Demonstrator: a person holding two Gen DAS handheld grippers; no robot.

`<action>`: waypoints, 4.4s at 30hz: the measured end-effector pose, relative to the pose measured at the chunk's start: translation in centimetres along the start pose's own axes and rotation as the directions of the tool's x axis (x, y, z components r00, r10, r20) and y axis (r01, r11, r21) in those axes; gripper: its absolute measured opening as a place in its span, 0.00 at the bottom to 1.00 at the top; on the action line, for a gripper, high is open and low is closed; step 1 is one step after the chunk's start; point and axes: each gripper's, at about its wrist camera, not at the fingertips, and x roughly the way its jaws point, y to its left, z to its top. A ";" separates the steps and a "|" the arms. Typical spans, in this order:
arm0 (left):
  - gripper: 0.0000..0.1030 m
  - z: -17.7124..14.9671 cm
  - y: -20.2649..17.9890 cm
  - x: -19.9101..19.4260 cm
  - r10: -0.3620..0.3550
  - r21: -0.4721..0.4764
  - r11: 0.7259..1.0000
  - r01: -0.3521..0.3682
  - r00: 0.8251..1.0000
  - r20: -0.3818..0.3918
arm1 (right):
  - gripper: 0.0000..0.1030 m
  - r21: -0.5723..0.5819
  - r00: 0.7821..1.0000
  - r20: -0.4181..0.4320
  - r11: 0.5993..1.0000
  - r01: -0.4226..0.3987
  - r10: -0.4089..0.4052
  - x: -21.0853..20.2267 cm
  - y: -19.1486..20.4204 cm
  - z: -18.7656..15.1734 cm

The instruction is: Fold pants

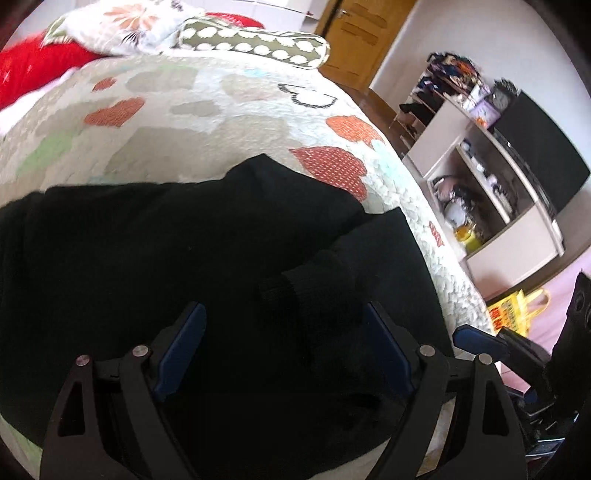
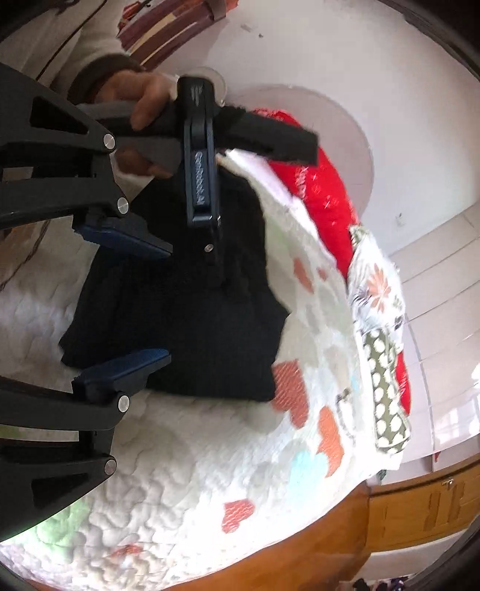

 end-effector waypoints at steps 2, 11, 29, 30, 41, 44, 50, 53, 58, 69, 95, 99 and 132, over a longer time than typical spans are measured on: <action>0.25 0.1 -0.9 0.4 -0.012 0.057 0.998 0.013 1.000 -0.022 | 0.52 0.005 1.000 0.005 1.000 -0.005 0.005 0.1 0.0 0.0; 0.16 3.1 -1.3 -0.5 -0.027 0.165 0.986 0.026 1.000 0.001 | 0.52 -0.126 0.997 -0.029 0.990 -0.070 0.067 3.1 4.1 0.6; 0.60 -0.2 7.8 -5.3 0.096 -0.047 0.995 -0.093 0.994 0.050 | 0.24 -0.145 0.998 -0.050 0.989 0.042 -0.050 6.8 5.4 3.6; 0.60 -0.3 8.1 -5.5 0.106 -0.053 0.993 -0.103 0.993 0.057 | 0.24 -0.139 0.997 -0.066 0.990 0.037 -0.047 7.8 5.4 3.5; 0.63 -0.9 10.5 -7.2 0.179 -0.109 0.980 -0.168 0.979 0.101 | 0.27 -0.231 0.992 -0.072 0.969 0.087 -0.106 6.9 8.0 3.0; 0.67 -1.1 10.7 -7.5 0.189 -0.113 0.978 -0.177 0.976 0.112 | 0.27 -0.233 0.993 -0.063 0.969 0.087 -0.104 6.6 8.3 3.2; 0.67 -1.3 10.8 -7.9 0.188 -0.121 0.977 -0.174 0.975 0.119 | 0.27 -0.230 0.988 -0.111 0.970 0.082 -0.109 9.1 8.6 1.9; 0.67 -1.4 11.0 -8.1 0.194 -0.124 0.976 -0.180 0.974 0.119 | 0.28 -0.239 0.988 -0.106 0.967 0.084 -0.112 8.5 9.1 2.3; 0.68 -1.7 11.6 -8.5 0.203 -0.144 0.972 -0.185 0.972 0.122 | 0.28 -0.260 0.992 -0.088 0.963 0.064 -0.089 7.3 9.9 2.8; 0.69 -2.4 12.7 -9.2 0.218 -0.171 0.966 -0.196 0.968 0.125 | 0.34 -0.273 0.988 -0.135 0.962 0.028 -0.068 8.4 10.5 3.0; 0.83 -8.7 19.5 -9.9 0.134 -0.440 0.895 -0.067 0.983 0.124 | 0.79 -0.509 0.948 -0.318 0.839 -0.194 0.026 25.2 21.9 12.8; 0.86 -8.0 19.3 -9.0 0.127 -0.427 0.903 -0.052 0.981 0.148 | 0.79 -0.516 0.931 -0.364 0.828 -0.219 0.020 28.1 22.3 12.6; 0.26 -4.5 -3.6 -6.9 -0.228 0.253 0.947 0.197 0.969 0.097 | 0.68 0.144 0.991 0.092 0.984 -0.108 0.095 0.1 -4.0 6.3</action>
